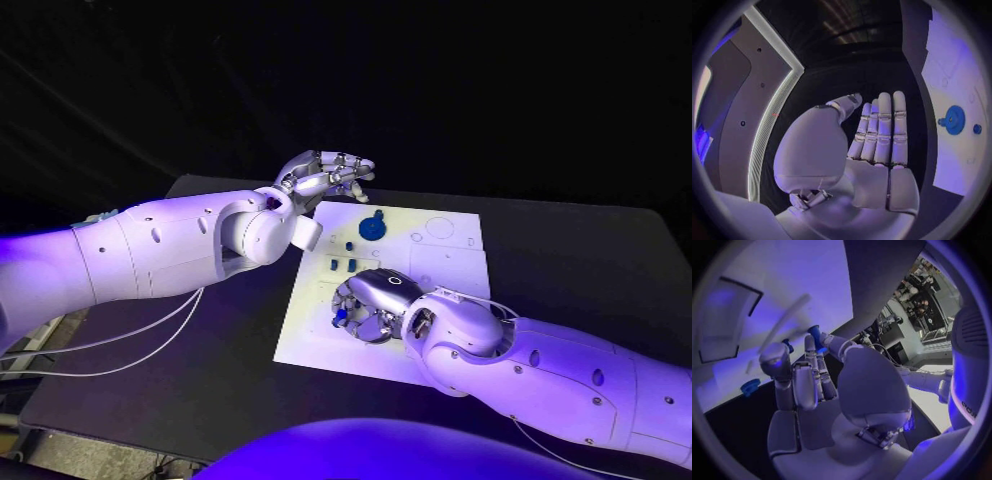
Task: Assemble the parts on the task board
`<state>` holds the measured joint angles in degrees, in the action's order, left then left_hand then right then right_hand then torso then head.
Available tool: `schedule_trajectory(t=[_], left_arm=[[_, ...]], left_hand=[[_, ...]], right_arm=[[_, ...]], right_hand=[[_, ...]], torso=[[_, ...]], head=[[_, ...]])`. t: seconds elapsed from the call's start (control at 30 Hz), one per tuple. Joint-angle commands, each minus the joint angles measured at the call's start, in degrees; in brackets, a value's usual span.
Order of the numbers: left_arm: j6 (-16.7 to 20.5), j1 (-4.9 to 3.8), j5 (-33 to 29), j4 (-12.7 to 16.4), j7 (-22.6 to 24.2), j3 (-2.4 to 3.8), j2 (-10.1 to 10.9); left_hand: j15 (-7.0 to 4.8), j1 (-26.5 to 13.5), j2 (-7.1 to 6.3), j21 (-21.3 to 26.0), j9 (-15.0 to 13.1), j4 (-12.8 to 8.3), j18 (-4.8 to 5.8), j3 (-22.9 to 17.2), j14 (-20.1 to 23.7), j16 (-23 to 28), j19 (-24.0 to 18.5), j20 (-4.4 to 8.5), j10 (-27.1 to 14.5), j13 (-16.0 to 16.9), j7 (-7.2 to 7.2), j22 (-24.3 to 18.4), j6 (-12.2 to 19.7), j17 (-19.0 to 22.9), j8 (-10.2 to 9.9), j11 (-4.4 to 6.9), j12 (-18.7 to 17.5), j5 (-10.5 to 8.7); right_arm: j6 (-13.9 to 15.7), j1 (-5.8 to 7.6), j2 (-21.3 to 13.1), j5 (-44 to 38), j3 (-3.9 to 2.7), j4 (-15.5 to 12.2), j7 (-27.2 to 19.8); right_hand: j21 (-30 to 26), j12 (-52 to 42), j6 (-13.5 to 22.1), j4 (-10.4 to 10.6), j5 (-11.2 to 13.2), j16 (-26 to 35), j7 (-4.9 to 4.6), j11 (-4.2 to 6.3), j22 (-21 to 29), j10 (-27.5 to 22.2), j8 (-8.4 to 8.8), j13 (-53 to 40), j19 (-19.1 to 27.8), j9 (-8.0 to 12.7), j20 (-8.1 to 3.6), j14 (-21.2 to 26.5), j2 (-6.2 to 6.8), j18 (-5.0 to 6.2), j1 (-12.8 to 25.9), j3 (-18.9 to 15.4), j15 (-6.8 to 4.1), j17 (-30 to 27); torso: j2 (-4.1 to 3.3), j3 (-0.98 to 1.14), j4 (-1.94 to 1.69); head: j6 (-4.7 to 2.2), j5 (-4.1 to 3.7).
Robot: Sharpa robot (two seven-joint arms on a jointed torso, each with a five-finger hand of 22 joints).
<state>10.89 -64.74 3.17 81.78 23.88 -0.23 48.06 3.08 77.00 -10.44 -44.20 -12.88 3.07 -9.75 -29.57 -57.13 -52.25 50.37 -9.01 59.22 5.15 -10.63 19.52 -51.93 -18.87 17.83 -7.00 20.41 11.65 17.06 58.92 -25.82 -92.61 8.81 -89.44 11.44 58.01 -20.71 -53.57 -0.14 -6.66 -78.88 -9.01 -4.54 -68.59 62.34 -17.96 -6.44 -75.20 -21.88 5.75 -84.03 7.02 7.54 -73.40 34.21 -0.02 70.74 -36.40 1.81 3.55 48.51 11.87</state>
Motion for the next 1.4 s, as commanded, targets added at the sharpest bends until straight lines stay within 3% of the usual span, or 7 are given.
schedule_trajectory(t=[0.03,0.4,0.7,0.93,1.0,1.2,1.4], left_arm=[[-0.9,-0.03,-0.2,0.1,0.3,0.04,-0.1],[-1.0,-0.04,-0.2,0.1,0.1,0.04,-0.1],[-1.0,-0.03,-0.2,0.0,0.0,0.04,0.0],[-1.0,-0.03,-0.2,0.0,0.0,0.02,0.2],[-1.1,-0.02,-0.2,0.0,0.0,0.00,0.3],[-1.0,-0.02,-0.2,0.3,0.0,-0.04,0.7],[-0.7,-0.02,-0.2,0.8,0.0,-0.05,1.1]], left_hand=[[0.45,0.1,0.41,0.3,-0.1,-0.1,-0.63,0.2,0.1,0.2,0.1,-0.25,0.1,0.0,-0.27,-0.1,-0.1,-0.1,-0.2,-0.23,-0.3,0.25],[0.46,0.1,0.44,0.3,-0.1,-0.2,-0.64,0.2,0.1,0.3,0.0,-0.26,0.1,0.0,-0.27,-0.1,-0.1,-0.1,-0.2,-0.23,-0.4,0.25],[0.46,0.1,0.44,0.3,-0.1,-0.2,-0.64,0.2,0.1,0.3,0.0,-0.26,0.1,0.0,-0.27,-0.1,-0.1,-0.1,-0.2,-0.23,-0.4,0.25],[0.46,0.1,0.44,0.3,-0.1,-0.2,-0.64,0.2,0.1,0.3,0.0,-0.26,0.1,0.0,-0.27,-0.1,-0.1,-0.1,-0.2,-0.23,-0.4,0.25],[0.47,0.1,0.45,0.4,-0.1,-0.2,-0.63,0.3,0.2,0.3,0.0,-0.28,0.1,0.0,-0.28,-0.1,-0.1,-0.2,-0.2,-0.25,-0.5,0.24],[0.48,0.0,0.44,0.4,-0.1,-0.2,-0.63,0.3,0.2,0.3,0.0,-0.28,0.1,0.0,-0.29,-0.1,-0.1,-0.2,-0.2,-0.25,-0.5,0.24],[0.48,0.0,0.43,0.4,-0.1,-0.1,-0.63,0.3,0.2,0.3,0.0,-0.29,0.1,0.0,-0.29,-0.1,-0.1,-0.2,-0.2,-0.26,-0.5,0.23]], right_arm=[[-1.3,-0.17,0.3,-1.9,0.13,-0.3,0.5],[1.7,-0.19,-0.3,-2.1,0.20,-0.7,1.0],[8.8,-0.04,-5.0,0.0,-0.08,-5.4,-1.1],[10.8,2.67,-13.6,14.8,-0.75,-10.3,-4.4],[9.2,3.79,-16.4,20.7,-0.83,-11.0,-3.9],[5.5,6.19,-26.0,31.5,-0.95,-12.9,-0.1],[2.4,6.46,-32.3,31.4,-0.87,-15.0,4.4]], right_hand=[[-0.4,0.2,2.0,0.3,-0.6,-0.1,-0.44,-0.50,0.0,-0.1,1.55,-0.2,0.4,0.9,0.29,-2.1,0.58,-0.46,0.9,-0.5,0.33,-0.2],[-0.6,-0.2,9.1,0.2,-0.8,-0.3,-0.26,0.14,-0.2,0.1,5.77,-1.1,0.3,2.5,0.15,-2.0,2.16,-0.37,1.3,-0.9,-0.09,-0.5],[-0.5,-0.5,13.0,0.7,-0.7,-0.4,0.40,0.66,-0.5,0.4,7.92,-1.8,0.1,3.1,-0.28,-2.1,3.32,-0.44,1.9,-2.1,-0.52,-0.7],[0.1,-3.3,3.8,1.5,-1.0,-0.5,-0.65,-0.17,-1.0,2.5,3.12,-4.1,-0.4,1.0,0.07,-2.1,2.80,-0.69,1.9,-3.4,0.11,-0.9],[1.5,-7.4,1.8,2.4,-2.2,-1.5,0.28,0.79,-2.1,3.7,1.38,-7.3,-1.2,0.0,-0.19,-2.4,2.53,-0.88,2.5,-5.0,-0.48,0.5],[7.4,-23.9,2.5,6.8,-4.8,-4.8,1.62,2.17,-6.3,0.4,-2.74,-22.5,-4.4,-5.5,-1.33,-3.6,2.20,-2.09,5.7,-10.1,-1.59,5.1],[8.8,-32.8,4.9,9.2,-4.4,-6.4,1.32,1.63,-7.5,1.2,-2.94,-33.8,-5.0,-7.9,-1.15,-3.9,2.96,-2.41,6.3,-12.2,-1.30,7.6]], torso=[[0.01,-0.01,-0.02],[0.11,0.01,0.06],[0.16,-0.02,0.17],[0.35,-0.17,0.36],[0.50,-0.29,0.59],[0.76,-0.62,1.26],[0.91,-0.87,1.82]], head=[[0.10,-0.15],[0.01,-0.22],[-0.45,-0.77],[-1.22,-2.61],[-1.35,-3.37],[-2.13,-5.50],[-2.28,-7.67]])
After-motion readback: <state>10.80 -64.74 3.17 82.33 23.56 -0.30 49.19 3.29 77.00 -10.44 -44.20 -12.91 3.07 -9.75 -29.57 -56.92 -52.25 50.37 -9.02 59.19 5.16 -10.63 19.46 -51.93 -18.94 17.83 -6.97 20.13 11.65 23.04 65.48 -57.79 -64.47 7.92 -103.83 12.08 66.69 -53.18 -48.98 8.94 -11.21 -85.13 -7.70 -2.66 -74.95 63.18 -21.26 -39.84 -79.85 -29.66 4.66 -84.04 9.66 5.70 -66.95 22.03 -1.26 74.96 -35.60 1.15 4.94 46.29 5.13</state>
